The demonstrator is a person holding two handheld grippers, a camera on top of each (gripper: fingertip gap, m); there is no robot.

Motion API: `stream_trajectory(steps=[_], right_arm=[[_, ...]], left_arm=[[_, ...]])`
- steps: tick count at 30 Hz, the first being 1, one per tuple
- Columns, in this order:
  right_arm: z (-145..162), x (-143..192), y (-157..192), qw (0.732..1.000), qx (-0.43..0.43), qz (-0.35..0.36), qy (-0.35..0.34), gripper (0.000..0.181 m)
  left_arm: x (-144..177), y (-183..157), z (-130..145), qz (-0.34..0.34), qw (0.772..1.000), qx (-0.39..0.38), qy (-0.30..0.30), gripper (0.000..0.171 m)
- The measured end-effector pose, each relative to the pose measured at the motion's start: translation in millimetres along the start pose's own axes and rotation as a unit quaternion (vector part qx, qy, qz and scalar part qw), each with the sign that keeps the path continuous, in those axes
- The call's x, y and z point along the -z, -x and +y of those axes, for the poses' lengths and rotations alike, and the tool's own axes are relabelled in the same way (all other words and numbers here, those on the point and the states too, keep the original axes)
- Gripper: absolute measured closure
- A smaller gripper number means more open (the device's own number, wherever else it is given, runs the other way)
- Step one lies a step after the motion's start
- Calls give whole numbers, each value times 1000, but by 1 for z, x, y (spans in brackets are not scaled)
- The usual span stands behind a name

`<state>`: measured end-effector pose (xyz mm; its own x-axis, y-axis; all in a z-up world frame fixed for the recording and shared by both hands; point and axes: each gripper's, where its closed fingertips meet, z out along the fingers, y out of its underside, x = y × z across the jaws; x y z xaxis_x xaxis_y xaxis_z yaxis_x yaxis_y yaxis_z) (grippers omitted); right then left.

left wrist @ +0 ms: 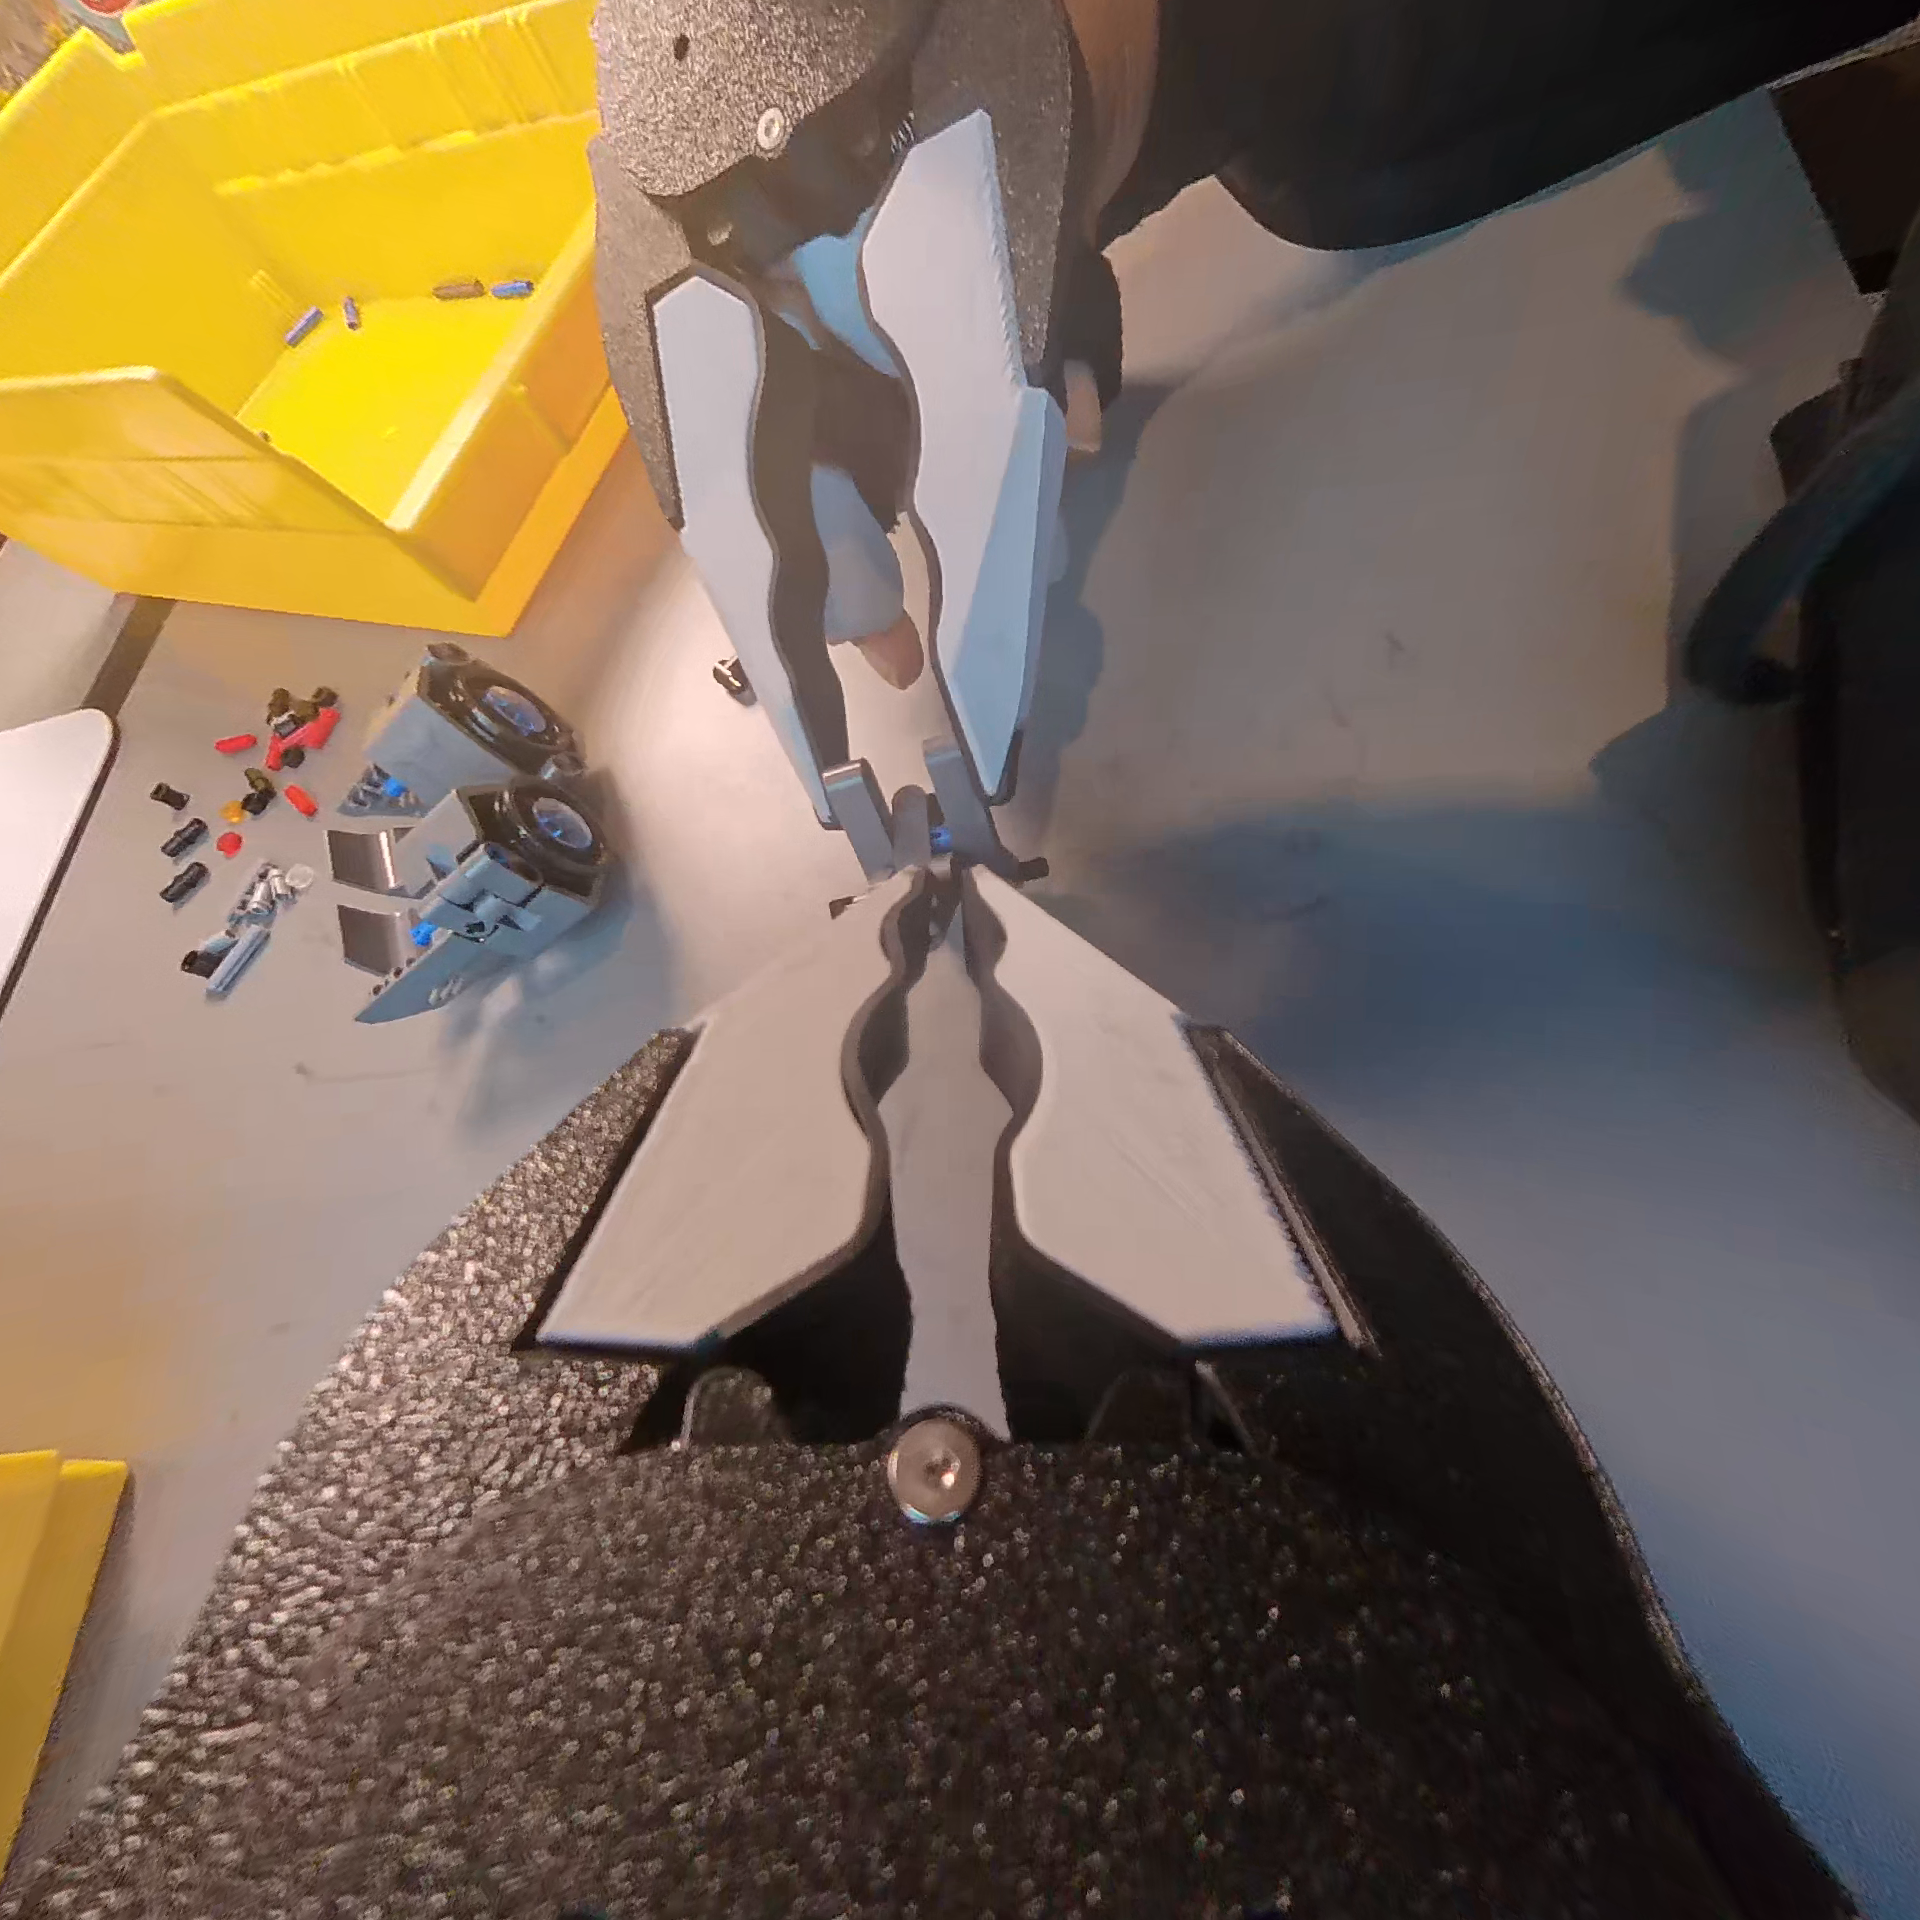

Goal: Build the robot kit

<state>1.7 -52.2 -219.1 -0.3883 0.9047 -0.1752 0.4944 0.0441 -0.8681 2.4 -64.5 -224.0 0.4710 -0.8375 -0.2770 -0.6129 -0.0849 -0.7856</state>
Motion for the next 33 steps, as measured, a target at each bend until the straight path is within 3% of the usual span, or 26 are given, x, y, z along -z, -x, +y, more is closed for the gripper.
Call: stream_trajectory(steps=[4,10,16,23,33], right_arm=[[-1,0,-4,1000,-4,13,-1,153],[-7,8,-31,992,-40,120,-4,154],[-4,1,-35,982,-77,173,3,172],[-5,1,-35,983,-145,104,-32,173],[-3,1,-32,977,-203,42,-59,174]], left_arm=[[-3,6,2,-19,1000,21,13,168],[-3,31,12,-86,992,90,39,169],[-8,39,11,-115,985,117,48,169],[-7,35,8,-77,984,160,14,170],[-4,30,6,-25,989,144,-19,171]])
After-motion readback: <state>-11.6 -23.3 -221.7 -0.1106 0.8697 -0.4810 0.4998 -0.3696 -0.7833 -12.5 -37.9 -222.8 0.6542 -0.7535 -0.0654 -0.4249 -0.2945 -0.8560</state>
